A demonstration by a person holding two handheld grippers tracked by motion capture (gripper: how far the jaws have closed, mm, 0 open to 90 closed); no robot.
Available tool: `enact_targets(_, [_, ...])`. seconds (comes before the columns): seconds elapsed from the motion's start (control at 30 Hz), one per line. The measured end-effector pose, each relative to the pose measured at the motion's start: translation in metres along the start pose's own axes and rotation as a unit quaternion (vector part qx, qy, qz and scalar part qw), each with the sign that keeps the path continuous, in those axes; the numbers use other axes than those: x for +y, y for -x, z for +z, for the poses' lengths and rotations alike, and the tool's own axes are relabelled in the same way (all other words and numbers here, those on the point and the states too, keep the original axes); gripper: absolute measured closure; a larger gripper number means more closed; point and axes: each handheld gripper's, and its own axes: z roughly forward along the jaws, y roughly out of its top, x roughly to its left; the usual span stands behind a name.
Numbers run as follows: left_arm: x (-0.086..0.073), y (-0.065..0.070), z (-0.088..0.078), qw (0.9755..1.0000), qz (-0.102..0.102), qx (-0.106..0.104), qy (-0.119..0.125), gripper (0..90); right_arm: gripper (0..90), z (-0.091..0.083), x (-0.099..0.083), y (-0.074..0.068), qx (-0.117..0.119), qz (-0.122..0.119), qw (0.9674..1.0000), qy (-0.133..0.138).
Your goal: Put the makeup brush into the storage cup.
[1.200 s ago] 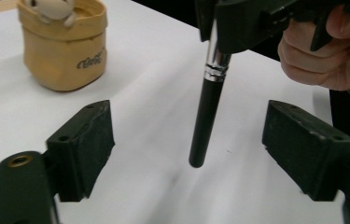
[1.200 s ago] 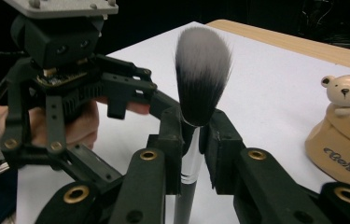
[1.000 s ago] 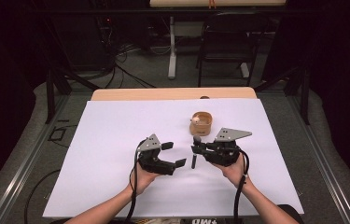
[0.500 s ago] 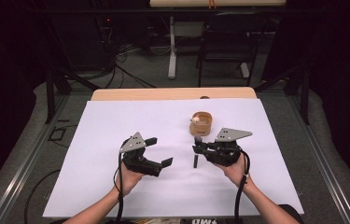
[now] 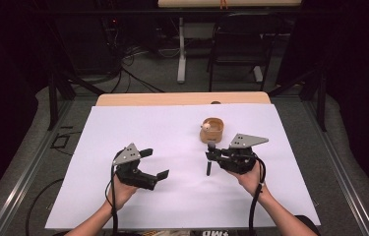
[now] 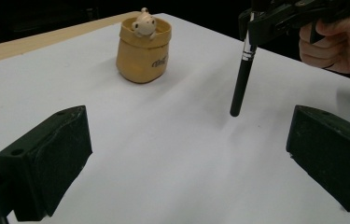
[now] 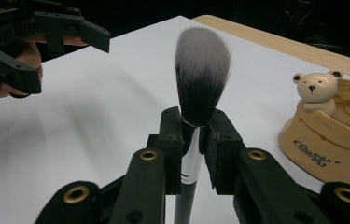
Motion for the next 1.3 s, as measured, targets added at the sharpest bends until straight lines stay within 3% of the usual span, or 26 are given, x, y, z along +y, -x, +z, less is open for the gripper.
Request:
enact_targets(0.23, [-0.009,-0.009,-0.017,0.9999,0.005,0.015,-0.003,0.3,77.7,-0.003,0.0,0.002,-0.006,0.002,1.0,0.003])
enact_targets(0.3, [-0.012,-0.011,-0.022,1.0,0.0,0.007,-0.002,0.3,77.7,-0.004,0.0,0.003,-0.005,0.004,1.0,0.003])
enact_targets(0.47, [-0.02,-0.013,-0.031,0.9998,0.006,0.016,-0.014,0.3,77.7,-0.006,0.0,0.004,-0.009,0.006,0.9999,0.003])
enact_targets(0.73, [-0.033,-0.019,-0.047,0.9995,-0.011,0.024,-0.02,0.3,77.7,-0.006,0.0,0.005,-0.014,0.006,0.9999,-0.001])
enact_targets(1.3, [-0.044,-0.023,-0.071,0.9987,-0.019,0.047,-0.006,0.3,77.7,-0.013,-0.003,0.008,-0.029,0.014,0.9995,-0.002])
